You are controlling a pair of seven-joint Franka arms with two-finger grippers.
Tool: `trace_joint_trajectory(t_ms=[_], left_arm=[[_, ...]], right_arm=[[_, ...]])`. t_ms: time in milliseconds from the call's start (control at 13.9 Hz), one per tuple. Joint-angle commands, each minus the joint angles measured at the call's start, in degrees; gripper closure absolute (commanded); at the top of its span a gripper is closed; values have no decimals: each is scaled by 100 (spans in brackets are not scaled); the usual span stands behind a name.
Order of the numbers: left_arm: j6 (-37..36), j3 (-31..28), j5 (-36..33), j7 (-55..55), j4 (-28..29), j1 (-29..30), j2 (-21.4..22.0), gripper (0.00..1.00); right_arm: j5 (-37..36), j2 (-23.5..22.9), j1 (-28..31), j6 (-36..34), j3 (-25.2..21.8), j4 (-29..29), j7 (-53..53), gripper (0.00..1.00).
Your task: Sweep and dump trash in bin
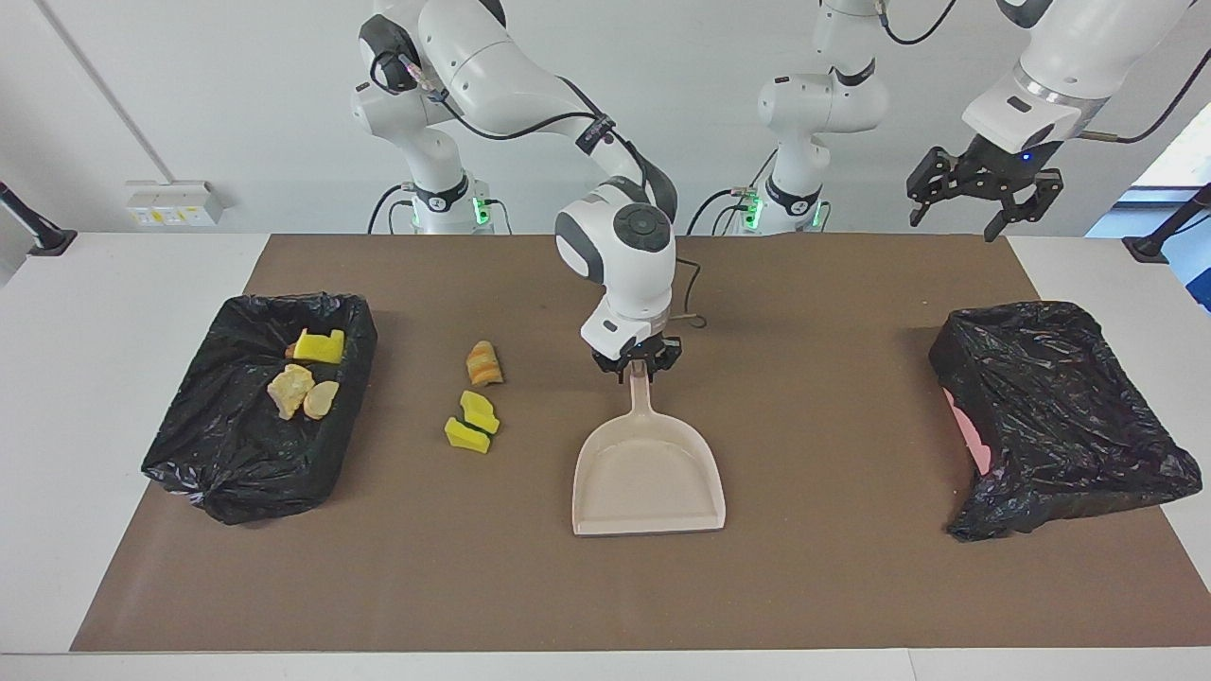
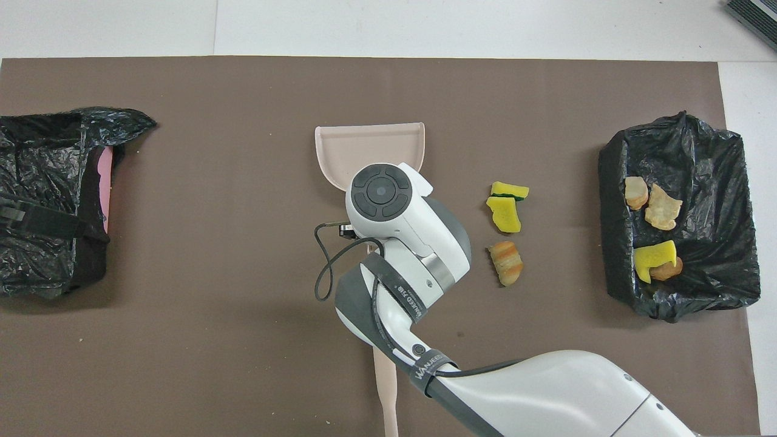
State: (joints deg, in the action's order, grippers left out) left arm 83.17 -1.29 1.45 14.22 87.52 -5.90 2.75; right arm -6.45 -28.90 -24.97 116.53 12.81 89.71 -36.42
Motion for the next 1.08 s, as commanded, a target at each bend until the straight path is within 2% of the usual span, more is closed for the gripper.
trace_joint_trajectory(t_ms=[0,287,431,503,646,790,862,1006], left_arm=[[-11,-20,-40,98,151,-43,129,0],[15,-11,-40,107,168,-43,138,0],[24,-3,-40,98,168,-52,138,0],[33,-11,-40,98,177,-96,138,0],[103,-11,-40,11,177,-131,138,0],[234,-3,-40,-7,195,-270,86,0],[392,-11,-40,-120,282,-411,51,0],[691,-11,-40,-751,545,-788,50,0]], right_arm=[[274,691,350,-814,64,65,574,0],[618,1886,326,-2236,64,248,725,0],[724,2334,-41,-2949,64,581,646,0],[768,2598,-252,-3074,72,896,506,0],[1423,3256,-674,-2595,72,1861,-12,0],[1795,4046,-869,-1779,72,3204,-76,0],[1944,4294,-1044,-1365,72,3768,-58,0],[2129,4305,-1343,-871,72,4264,-110,0]])
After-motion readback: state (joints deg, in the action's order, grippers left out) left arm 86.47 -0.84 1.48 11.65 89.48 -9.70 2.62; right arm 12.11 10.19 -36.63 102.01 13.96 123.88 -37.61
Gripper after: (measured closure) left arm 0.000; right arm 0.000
